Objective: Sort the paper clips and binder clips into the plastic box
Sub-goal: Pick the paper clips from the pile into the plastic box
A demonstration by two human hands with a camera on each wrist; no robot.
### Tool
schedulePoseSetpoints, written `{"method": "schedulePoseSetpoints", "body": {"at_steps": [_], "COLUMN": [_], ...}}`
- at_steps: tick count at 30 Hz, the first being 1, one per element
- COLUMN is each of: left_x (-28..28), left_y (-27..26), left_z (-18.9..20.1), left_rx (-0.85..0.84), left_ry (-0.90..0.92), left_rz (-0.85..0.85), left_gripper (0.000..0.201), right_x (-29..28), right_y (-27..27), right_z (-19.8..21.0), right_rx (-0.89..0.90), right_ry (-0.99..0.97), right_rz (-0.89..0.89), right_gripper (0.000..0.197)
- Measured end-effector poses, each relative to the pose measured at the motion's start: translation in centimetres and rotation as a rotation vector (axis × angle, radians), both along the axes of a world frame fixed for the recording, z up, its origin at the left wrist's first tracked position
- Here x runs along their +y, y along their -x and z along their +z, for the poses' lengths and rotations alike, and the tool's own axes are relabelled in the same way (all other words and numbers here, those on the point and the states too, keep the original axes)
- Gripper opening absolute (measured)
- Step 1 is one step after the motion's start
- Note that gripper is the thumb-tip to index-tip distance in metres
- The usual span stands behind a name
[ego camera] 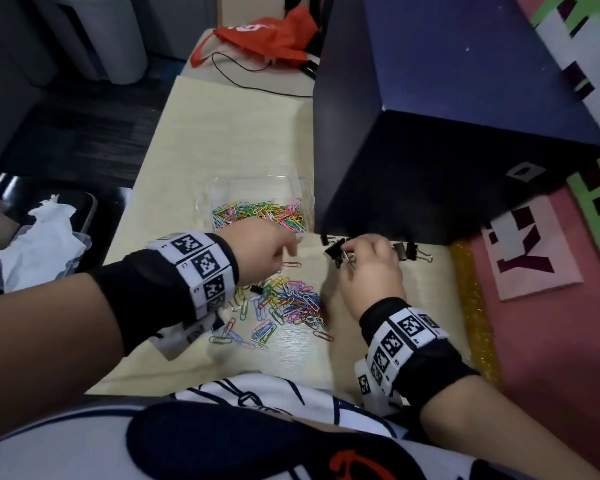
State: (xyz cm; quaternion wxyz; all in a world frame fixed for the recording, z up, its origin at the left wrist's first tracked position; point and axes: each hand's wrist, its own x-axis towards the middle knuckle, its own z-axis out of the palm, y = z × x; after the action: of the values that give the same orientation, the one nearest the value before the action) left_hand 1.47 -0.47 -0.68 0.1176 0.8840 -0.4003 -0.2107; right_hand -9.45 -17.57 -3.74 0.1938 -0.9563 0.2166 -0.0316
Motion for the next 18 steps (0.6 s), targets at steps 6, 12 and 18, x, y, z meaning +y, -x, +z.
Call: {"method": "schedulePoseSetpoints", "body": {"at_steps": [6, 12, 18], "left_x": [4.6, 6.5, 6.3], "left_y": [-0.4, 0.5, 1.2], "left_z": [-0.9, -1.6, -2.1], "left_rx": [-0.03, -0.073, -0.104], "left_ry": [-0.34, -0.357, -0.455], "left_rz": [0.017, 0.08, 0.045], "left_gripper": [0.025, 0.037, 0.036], "right_x": [4.2, 7.6, 8.1], "right_y": [-1.5, -3.1, -3.9], "right_z": [-0.1, -0.4, -0.6], "right_rx": [0.208, 0.383, 0.414], "right_ry": [-0.029, 0.16, 0.213], "right_rz": [0.448, 0.724, 0.736], "right_gripper": [0.023, 0.035, 0.034]}}
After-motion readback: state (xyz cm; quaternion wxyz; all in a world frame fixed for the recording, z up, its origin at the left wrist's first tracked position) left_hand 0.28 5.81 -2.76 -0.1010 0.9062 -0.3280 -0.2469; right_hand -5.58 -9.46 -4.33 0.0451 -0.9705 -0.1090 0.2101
